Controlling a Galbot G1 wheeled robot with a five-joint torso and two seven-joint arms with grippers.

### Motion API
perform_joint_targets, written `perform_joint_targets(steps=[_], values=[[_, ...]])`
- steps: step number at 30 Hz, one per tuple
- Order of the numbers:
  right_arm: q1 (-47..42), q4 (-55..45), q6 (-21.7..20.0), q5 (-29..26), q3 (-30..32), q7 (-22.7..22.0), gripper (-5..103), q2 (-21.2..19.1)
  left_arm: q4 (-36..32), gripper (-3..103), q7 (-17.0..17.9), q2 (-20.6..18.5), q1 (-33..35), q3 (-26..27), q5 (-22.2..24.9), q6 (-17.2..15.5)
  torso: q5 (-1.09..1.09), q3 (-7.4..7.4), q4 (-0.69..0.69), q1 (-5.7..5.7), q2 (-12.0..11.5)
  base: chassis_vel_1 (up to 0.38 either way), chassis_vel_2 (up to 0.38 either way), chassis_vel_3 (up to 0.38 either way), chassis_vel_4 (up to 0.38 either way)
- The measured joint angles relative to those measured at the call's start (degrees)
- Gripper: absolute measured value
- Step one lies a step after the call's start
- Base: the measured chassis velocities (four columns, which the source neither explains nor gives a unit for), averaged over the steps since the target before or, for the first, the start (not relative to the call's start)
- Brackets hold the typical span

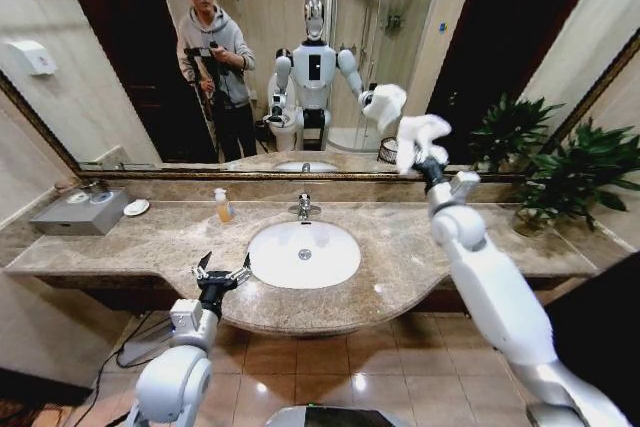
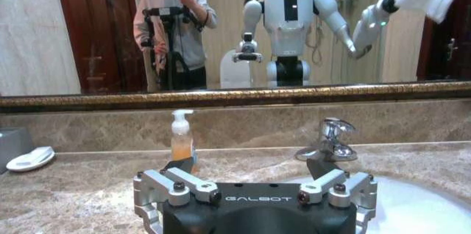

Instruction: Pick up the towel from the sink counter and wipe the mirror surface.

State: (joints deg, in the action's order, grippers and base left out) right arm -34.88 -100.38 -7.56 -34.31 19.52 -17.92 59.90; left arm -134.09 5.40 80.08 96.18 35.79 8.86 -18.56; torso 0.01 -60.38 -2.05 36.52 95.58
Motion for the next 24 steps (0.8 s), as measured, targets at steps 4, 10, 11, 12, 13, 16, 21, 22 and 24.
perform_joint_targets(steps=[4, 10, 11, 12, 13, 16, 21, 22, 24], values=[[2.6, 2.0, 0.7, 0.2, 2.5, -0.7, 9, 0.5, 0.0, 100, 0.0, 0.0, 0.0, 0.0, 0.0, 0.0, 0.00, 0.00, 0.01, 0.00, 0.0, 0.000, 0.000, 0.000, 0.000], [11.2, 9.6, 5.0, 2.6, 3.3, 1.3, 9, 3.0, 0.0, 100, 0.0, 0.0, 0.0, 0.0, 0.0, 0.0, 0.01, 0.00, 0.01, 0.00, 0.0, 0.000, 0.000, 0.000, 0.000], [14.1, 12.1, 6.8, 3.8, 2.9, 2.2, 9, 3.7, 0.0, 100, 0.0, 0.0, 0.0, 0.0, 0.0, 0.0, -0.02, 0.00, -0.01, 0.00, 0.0, 0.000, 0.000, 0.000, 0.000], [18.1, 15.9, 9.5, 5.5, 1.7, 3.6, 9, 4.9, 0.0, 100, 0.0, 0.0, 0.0, 0.0, 0.0, 0.0, -0.04, 0.00, -0.02, 0.00, 0.0, 0.000, 0.000, 0.000, 0.000], [18.1, 15.9, 9.5, 5.5, 1.7, 3.6, 9, 4.9, 0.0, 100, 0.0, 0.0, 0.0, 0.0, 0.0, 0.0, -0.04, 0.00, -0.02, 0.00, 0.0, 0.000, 0.000, 0.000, 0.000], [25.6, 24.7, 15.5, 10.6, -1.0, 6.2, 9, 8.5, 0.0, 100, 0.0, 0.0, 0.0, 0.0, 0.0, 0.0, -0.02, 0.00, -0.02, 0.00, 0.0, 0.000, 0.000, 0.000, 0.000], [34.0, 36.6, 21.4, 16.3, -2.7, 8.2, 9, 15.0, 0.0, 100, 0.0, 0.0, 0.0, 0.0, 0.0, 0.0, -0.02, 0.00, -0.02, 0.01, 0.0, 0.000, 0.000, 0.000, 0.000], [36.9, 40.9, 23.4, 17.9, -2.6, 8.6, 9, 17.4, 0.0, 100, 0.0, 0.0, 0.0, 0.0, 0.0, 0.0, -0.02, -0.01, -0.02, 0.01, 0.0, 0.000, 0.000, 0.000, 0.000], [41.0, 47.3, 26.4, 20.4, -1.7, 9.2, 9, 21.2, 0.0, 100, 0.0, 0.0, 0.0, 0.0, 0.0, 0.0, -0.04, 0.00, -0.02, 0.01, 0.0, 0.000, 0.000, 0.000, 0.000]])
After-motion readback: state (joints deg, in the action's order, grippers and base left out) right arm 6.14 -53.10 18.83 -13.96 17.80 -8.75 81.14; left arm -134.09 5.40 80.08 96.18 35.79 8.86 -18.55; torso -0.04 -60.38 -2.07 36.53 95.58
